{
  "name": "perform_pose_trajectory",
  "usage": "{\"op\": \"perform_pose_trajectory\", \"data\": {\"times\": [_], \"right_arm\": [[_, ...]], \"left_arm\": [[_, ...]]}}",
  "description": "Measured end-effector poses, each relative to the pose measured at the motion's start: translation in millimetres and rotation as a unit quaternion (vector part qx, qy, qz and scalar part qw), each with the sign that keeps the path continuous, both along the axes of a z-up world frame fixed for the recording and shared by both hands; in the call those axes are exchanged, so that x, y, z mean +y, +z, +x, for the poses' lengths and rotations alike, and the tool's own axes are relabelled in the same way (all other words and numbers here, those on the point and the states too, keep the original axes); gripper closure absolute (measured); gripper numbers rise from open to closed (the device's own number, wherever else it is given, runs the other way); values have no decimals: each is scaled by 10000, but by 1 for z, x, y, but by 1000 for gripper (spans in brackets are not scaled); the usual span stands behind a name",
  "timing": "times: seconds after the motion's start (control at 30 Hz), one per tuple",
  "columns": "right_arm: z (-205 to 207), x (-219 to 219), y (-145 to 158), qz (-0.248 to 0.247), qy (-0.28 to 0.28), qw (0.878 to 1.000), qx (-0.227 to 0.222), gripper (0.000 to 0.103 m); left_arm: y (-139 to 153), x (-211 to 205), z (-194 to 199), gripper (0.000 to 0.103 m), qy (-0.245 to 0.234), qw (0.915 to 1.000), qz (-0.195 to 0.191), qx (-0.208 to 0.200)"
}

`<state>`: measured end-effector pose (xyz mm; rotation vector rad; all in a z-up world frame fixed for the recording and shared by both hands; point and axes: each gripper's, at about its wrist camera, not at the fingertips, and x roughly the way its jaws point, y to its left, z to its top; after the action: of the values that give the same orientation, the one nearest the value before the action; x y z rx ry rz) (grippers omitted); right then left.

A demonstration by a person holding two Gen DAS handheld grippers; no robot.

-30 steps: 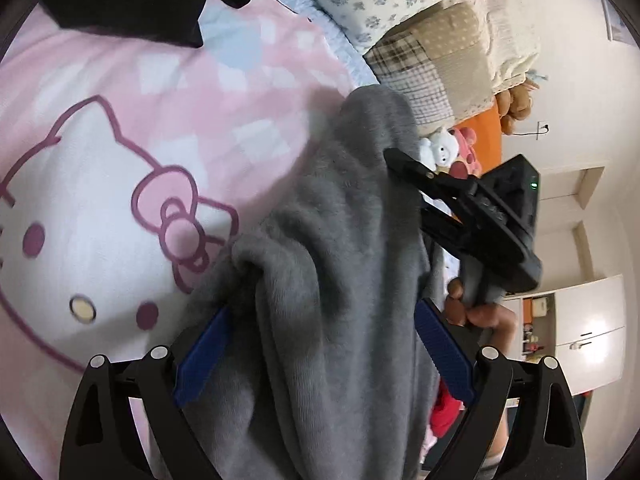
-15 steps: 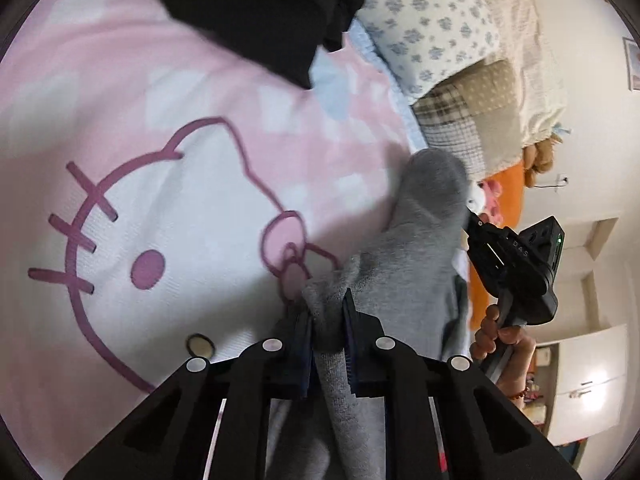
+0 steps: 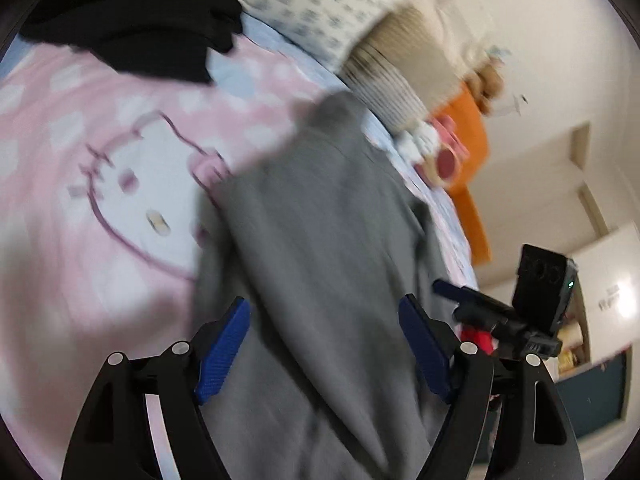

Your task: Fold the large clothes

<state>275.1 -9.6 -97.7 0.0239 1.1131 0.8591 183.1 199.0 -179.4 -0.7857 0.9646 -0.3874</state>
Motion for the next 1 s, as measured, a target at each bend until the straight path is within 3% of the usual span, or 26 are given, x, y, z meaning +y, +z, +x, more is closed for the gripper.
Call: {"op": "perform_pose_trajectory", "data": {"times": [0.2,0.33,0.37,0.4,0.47,0.53,0.57,0.77,0.83,0.93,1.0], "right_arm": [[-69,-22,-19,5,-16,9994,358,46],[-86,-29,-50,-214,-271,9970,689,46],[-91,-31,-55,-199,-301,9969,702,50],[-96,-31,-60,-143,-275,9966,757,67],[-100,-33,-67,88,-292,9948,969,91],[-103,-33,-70,328,-326,9919,1184,92],[-104,-33,-69,493,-309,9902,1267,92],[-115,-53,-42,2049,-254,9616,1808,92],[-117,-58,-42,1857,-381,9679,1649,92],[-123,-66,-57,1031,-680,9839,1291,88],[-128,-70,-64,534,-817,9894,1076,73]], "left_arm": [[-9,-58,-41,24,-662,9976,-93,168],[-35,-80,-45,25,-722,9961,111,501],[-40,-83,-45,25,-690,9962,146,518],[-42,-83,-43,25,-658,9964,133,514],[-43,-81,-42,28,-609,9971,21,467],[-39,-79,-39,70,-622,9971,-40,427],[-35,-75,-37,96,-643,9968,-223,428],[8,-67,-50,93,-674,9976,-119,-107],[12,-63,-54,93,-689,9975,-10,-148],[-3,-63,-50,93,-715,9974,40,114],[-22,-62,-49,90,-713,9965,218,386]]}}
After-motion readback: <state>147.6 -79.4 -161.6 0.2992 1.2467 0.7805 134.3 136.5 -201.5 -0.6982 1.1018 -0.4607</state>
